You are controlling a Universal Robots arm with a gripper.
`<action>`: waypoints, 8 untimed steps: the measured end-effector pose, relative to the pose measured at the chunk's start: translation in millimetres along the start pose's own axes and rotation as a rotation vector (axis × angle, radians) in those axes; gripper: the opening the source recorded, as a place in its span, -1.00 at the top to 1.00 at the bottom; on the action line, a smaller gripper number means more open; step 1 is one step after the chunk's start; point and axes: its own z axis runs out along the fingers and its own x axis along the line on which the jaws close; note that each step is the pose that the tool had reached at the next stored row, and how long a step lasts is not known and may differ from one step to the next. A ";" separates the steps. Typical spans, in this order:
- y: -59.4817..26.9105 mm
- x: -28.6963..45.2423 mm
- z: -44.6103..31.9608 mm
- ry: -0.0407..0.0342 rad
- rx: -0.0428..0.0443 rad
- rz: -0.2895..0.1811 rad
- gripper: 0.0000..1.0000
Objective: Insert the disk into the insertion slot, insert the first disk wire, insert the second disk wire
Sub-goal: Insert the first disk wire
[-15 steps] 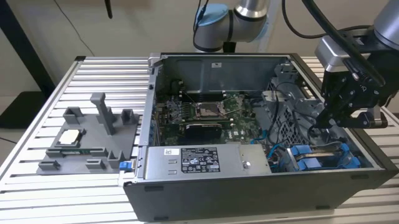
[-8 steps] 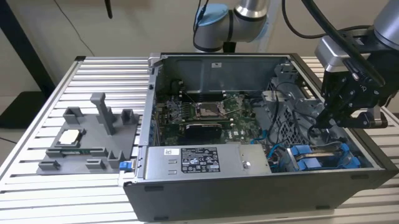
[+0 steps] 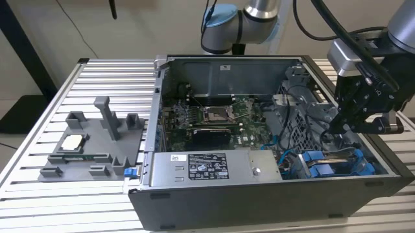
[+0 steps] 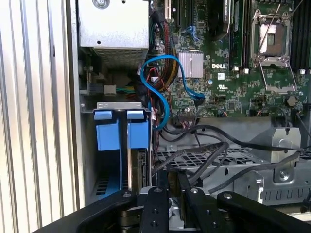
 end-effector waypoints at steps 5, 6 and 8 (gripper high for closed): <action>-0.2 6.0 3.5 -0.0007 0.0201 -0.003 0.62; -0.2 8.1 4.1 -0.0006 0.0207 -0.003 0.62; -1.0 10.2 5.9 -0.0003 0.0214 -0.003 0.62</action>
